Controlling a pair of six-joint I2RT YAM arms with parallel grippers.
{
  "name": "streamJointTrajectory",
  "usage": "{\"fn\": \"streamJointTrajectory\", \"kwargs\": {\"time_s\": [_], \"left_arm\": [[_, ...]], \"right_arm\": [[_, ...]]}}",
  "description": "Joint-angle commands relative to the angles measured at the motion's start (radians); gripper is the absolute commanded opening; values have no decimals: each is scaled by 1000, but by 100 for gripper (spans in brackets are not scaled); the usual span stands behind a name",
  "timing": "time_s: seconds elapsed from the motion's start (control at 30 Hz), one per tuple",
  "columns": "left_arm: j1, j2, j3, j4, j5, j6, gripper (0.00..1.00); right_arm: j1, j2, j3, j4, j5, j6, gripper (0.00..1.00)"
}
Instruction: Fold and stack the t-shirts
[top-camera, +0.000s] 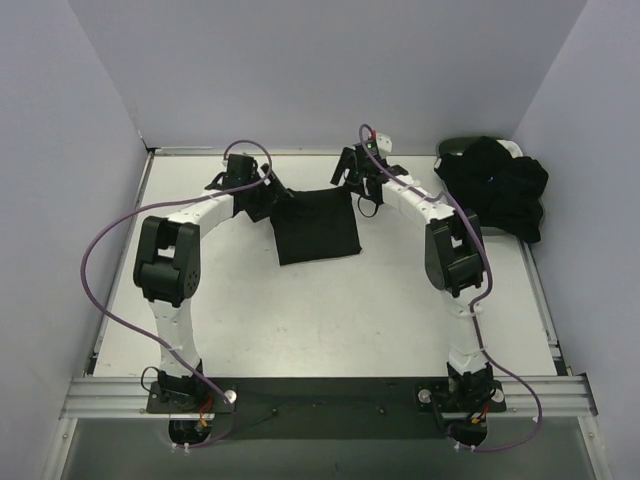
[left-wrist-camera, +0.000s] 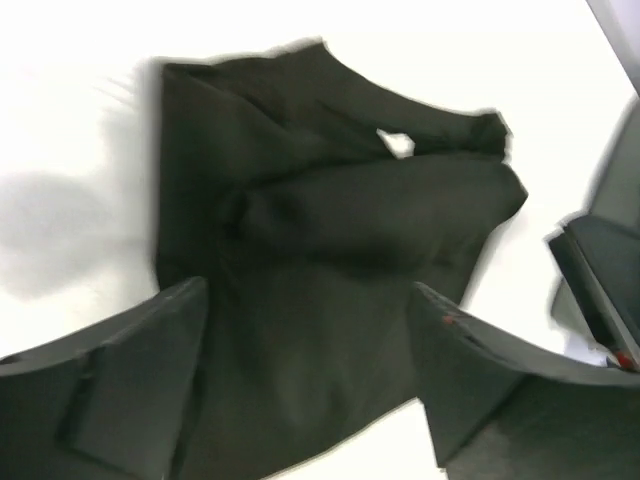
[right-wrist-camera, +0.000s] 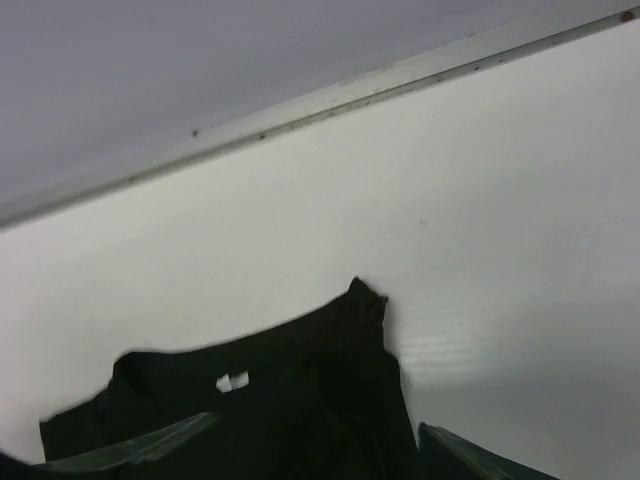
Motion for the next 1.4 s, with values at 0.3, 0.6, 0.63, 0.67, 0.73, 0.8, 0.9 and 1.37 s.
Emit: {"fn": "streamJointTrajectory", "kwargs": {"time_s": [0.3,0.6,0.63,0.67,0.73,0.8,0.9,1.37], "left_arm": [[-6,-191,6,70,-79,23,95],[-181,-223,-89,249,68,14,96],[-205,-212,-105,266,77,14,96],[-219,-183,-111,308,90,15,96],[-241,-150,-111,320,93,27,96],[-264,-102,-115,361,91,38,96],[-272,-48,-122,435,82,44,96],[-213,147,-68,527,111,77,97]], "right_arm": [[6,-204,-169,171,36,-68,100],[-7,-406,-351,128,132,-88,100],[-26,-417,-346,84,167,-100,100],[-32,-431,-346,79,190,-114,100],[-53,-470,-357,40,206,-142,100],[-64,-506,-358,21,206,-149,100],[-77,-562,-379,1,203,-159,100],[-77,-724,-571,-2,169,-169,100]]}}
